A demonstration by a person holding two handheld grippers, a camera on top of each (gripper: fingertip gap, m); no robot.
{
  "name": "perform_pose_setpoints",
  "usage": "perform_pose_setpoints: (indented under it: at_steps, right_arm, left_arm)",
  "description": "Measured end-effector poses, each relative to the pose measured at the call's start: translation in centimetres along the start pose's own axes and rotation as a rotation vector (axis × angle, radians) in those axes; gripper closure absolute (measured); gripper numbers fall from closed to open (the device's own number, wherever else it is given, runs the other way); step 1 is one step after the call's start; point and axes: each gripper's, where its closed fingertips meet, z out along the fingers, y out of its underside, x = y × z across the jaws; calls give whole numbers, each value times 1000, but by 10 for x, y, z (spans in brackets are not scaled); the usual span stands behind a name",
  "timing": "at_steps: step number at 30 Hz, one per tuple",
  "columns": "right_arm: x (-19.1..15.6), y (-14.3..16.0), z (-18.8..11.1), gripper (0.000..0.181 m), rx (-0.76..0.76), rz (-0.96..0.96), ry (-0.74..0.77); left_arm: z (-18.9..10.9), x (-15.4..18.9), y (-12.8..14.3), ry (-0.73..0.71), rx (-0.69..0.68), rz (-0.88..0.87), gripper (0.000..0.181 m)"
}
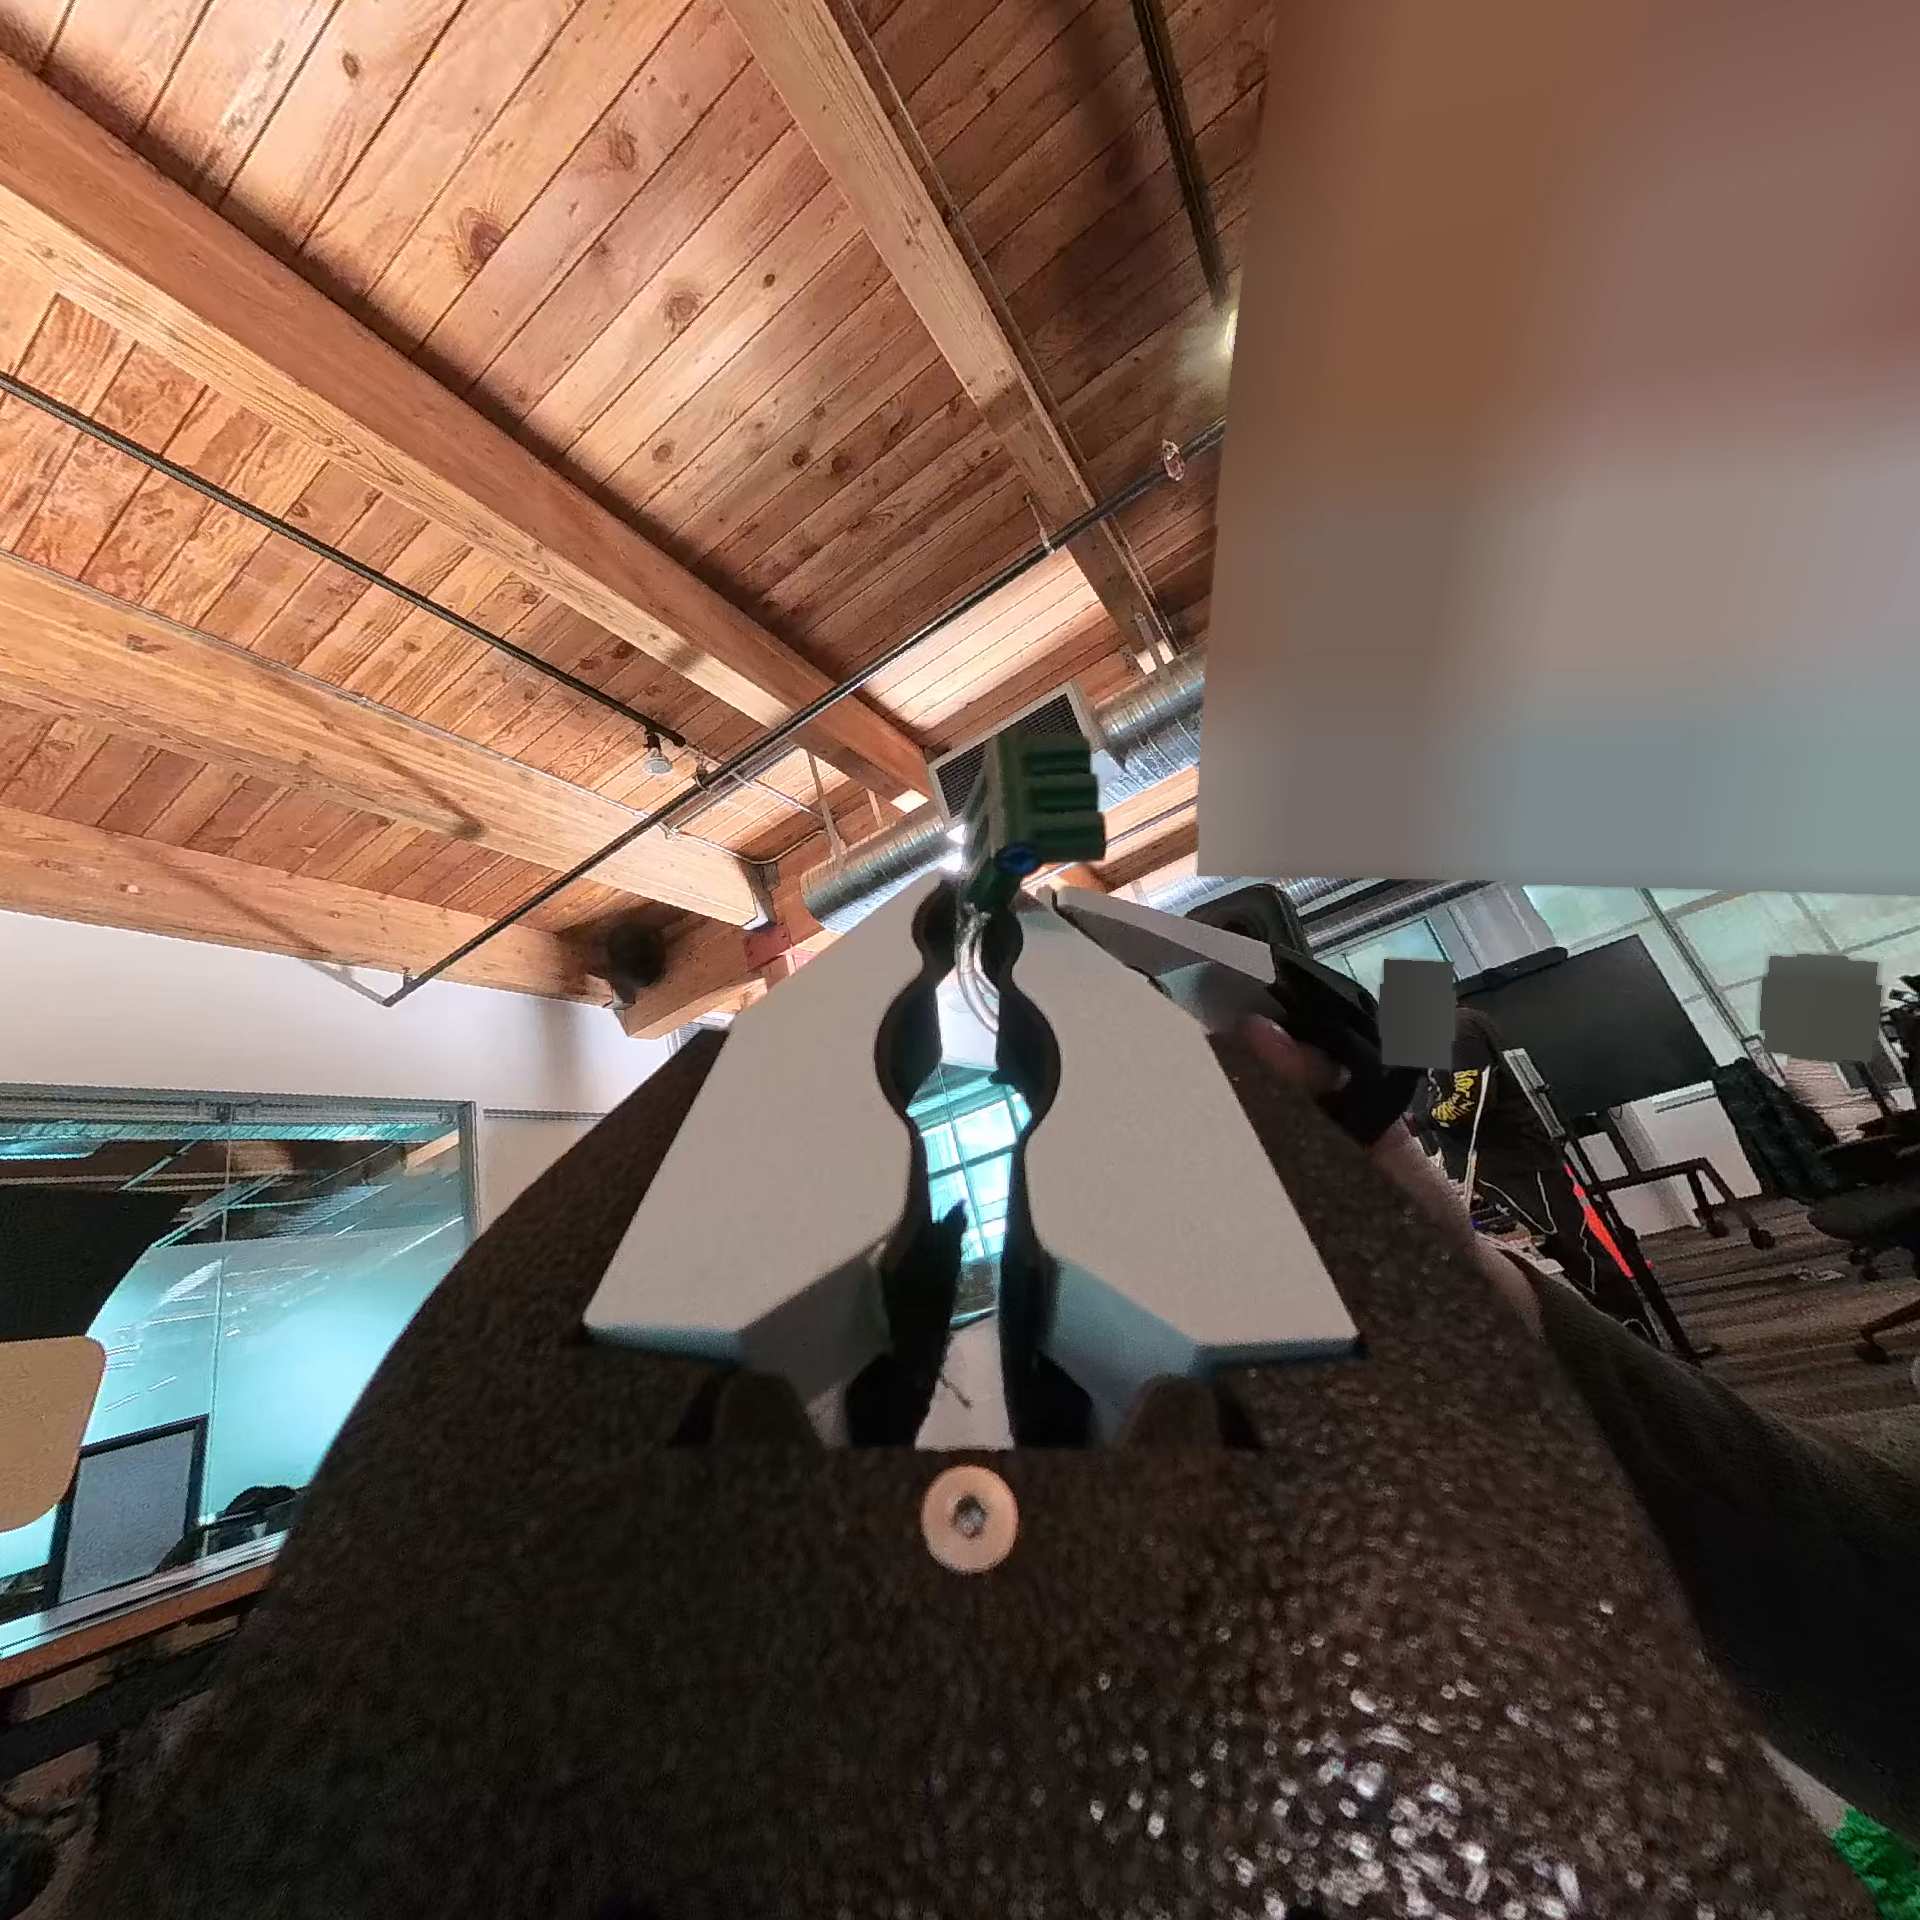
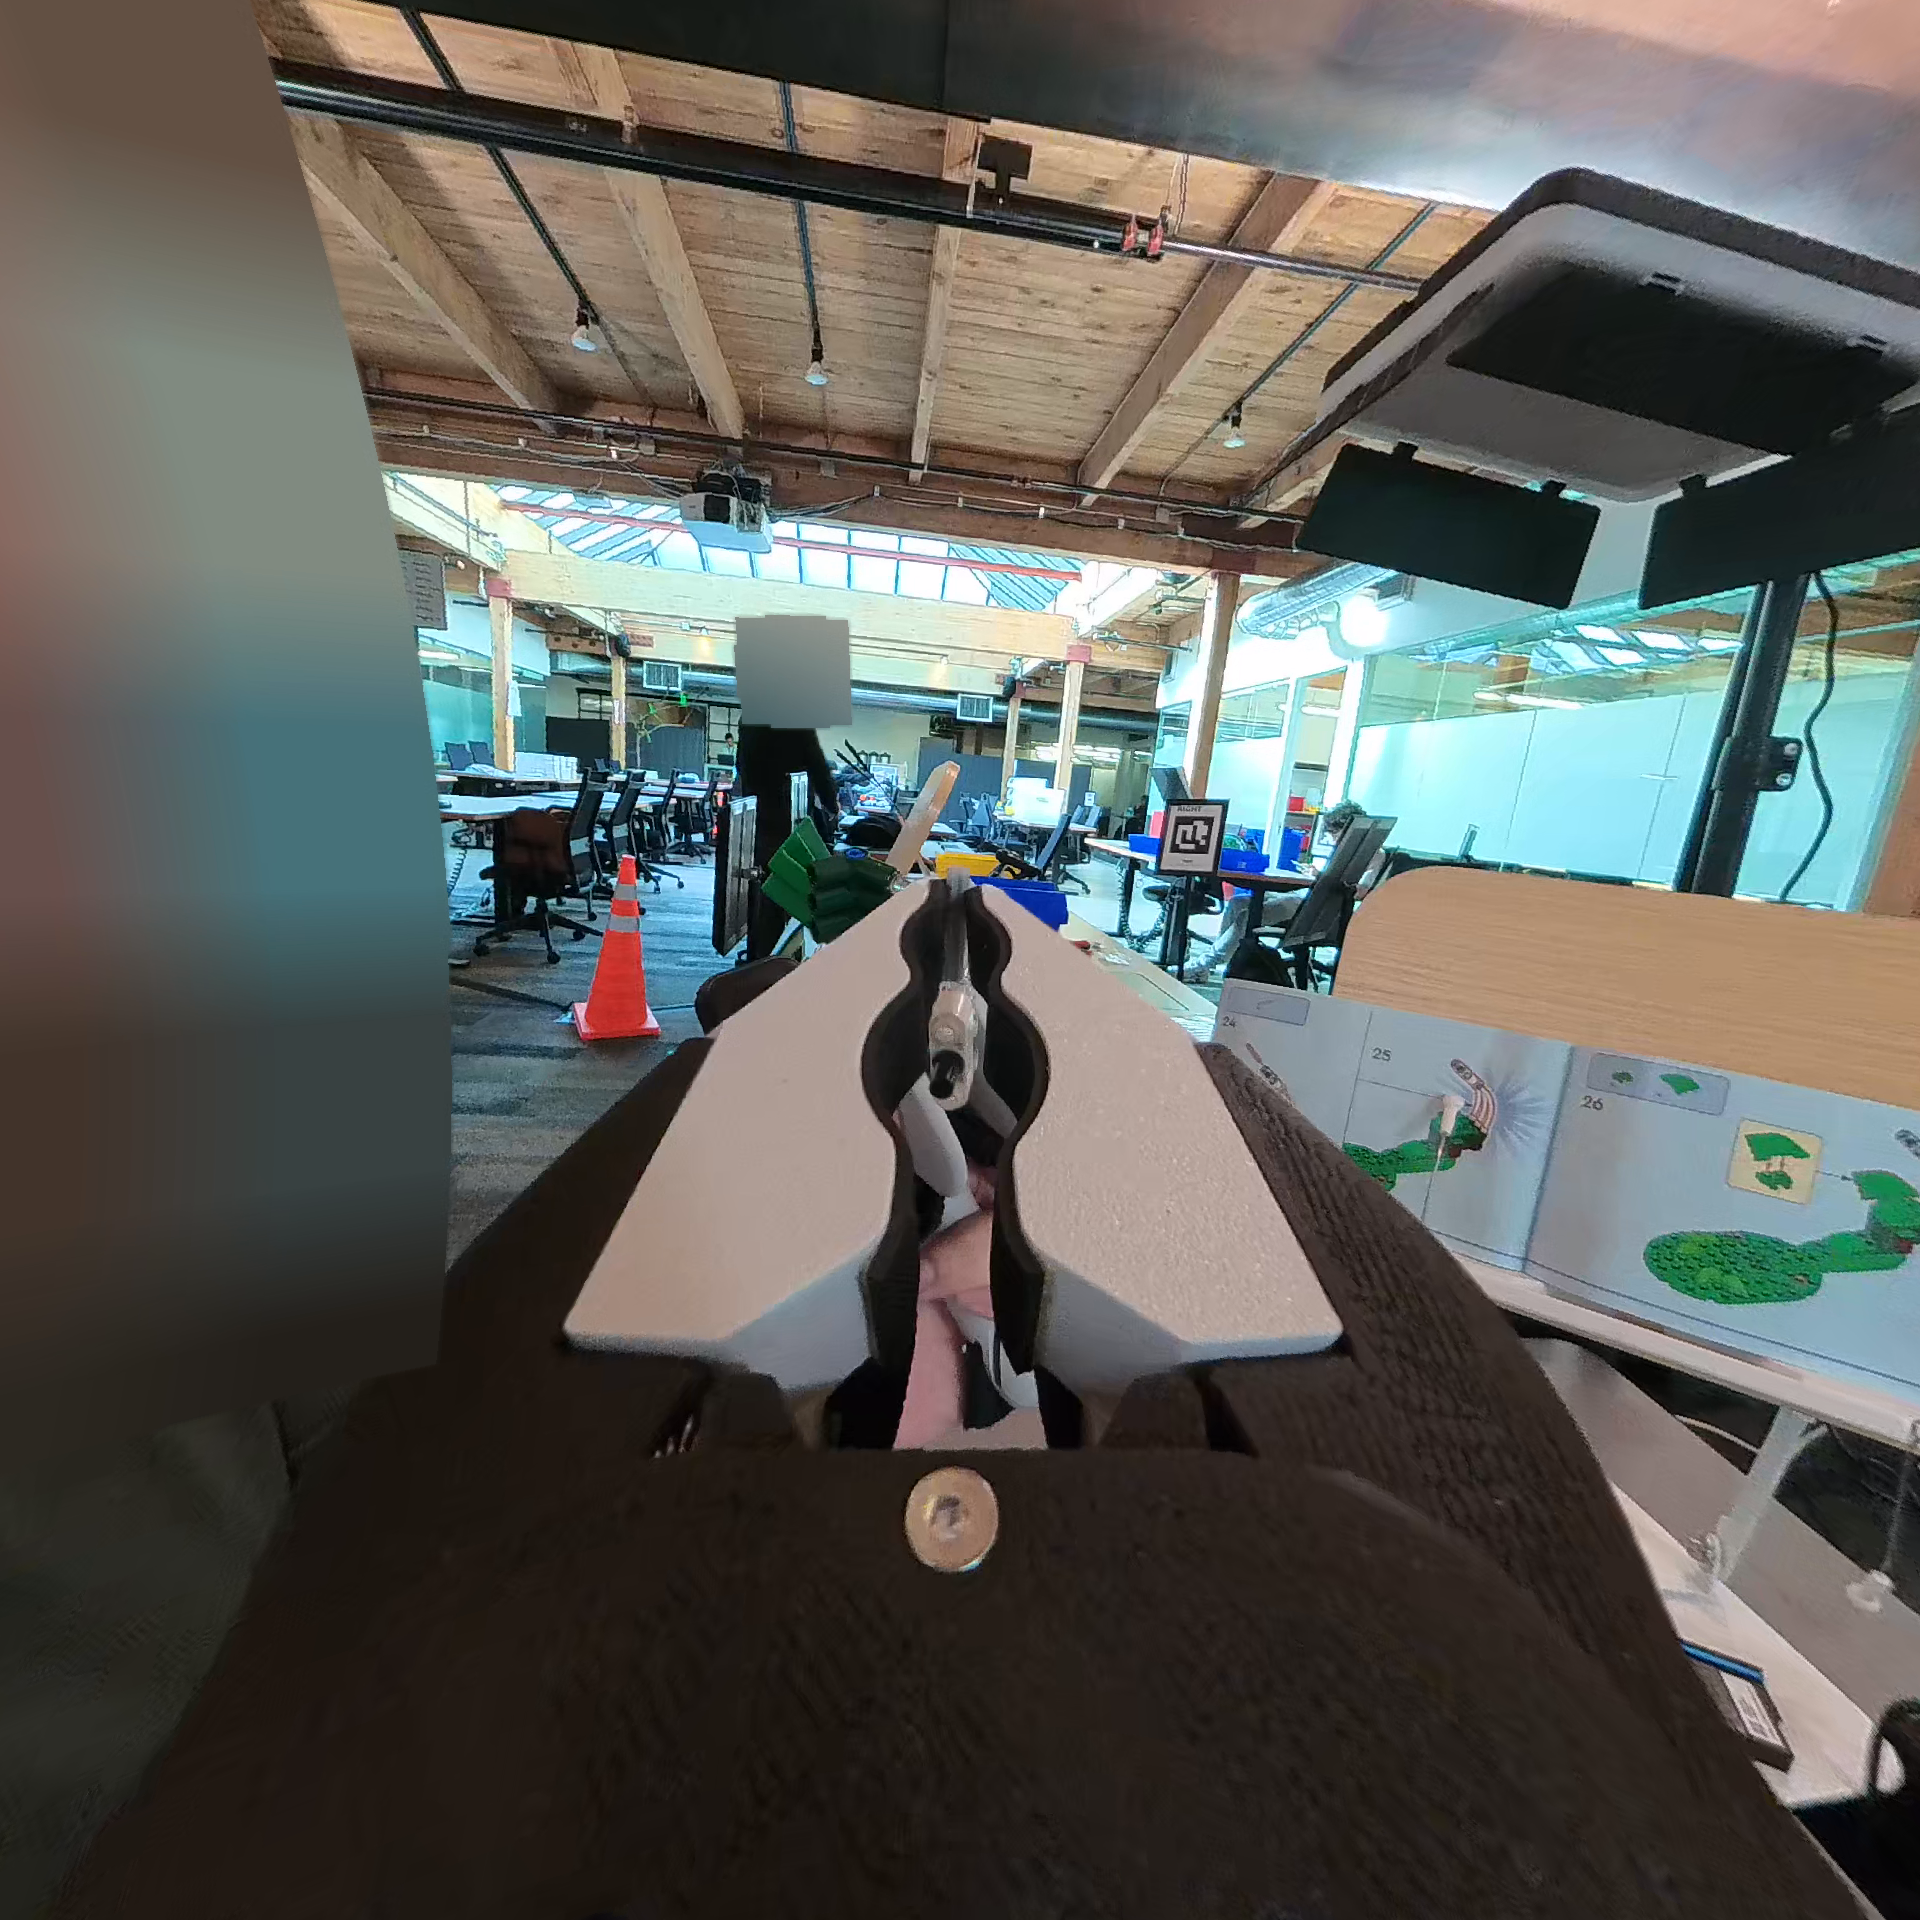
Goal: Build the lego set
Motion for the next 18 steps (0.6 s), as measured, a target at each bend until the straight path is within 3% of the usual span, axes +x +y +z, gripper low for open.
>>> perform_pose_setpoints:
  at_steps: [10,14,16,18]
  right_arm:
    - [5,3,-6,179,16,5,33]
    - [16,9,-29,180,33,8,117]
    - [45,42,-60,179,-81,12,302]
    - [88,125,-120,179,-512,-63,560]
  left_arm:
    - [0,-1,6,4,-15,-14,180]
    - [0,-2,11,-3,-29,-15,181]
    - [-2,-7,10,-20,-37,-3,181]
    - [-6,-14,8,-38,-44,7,180]
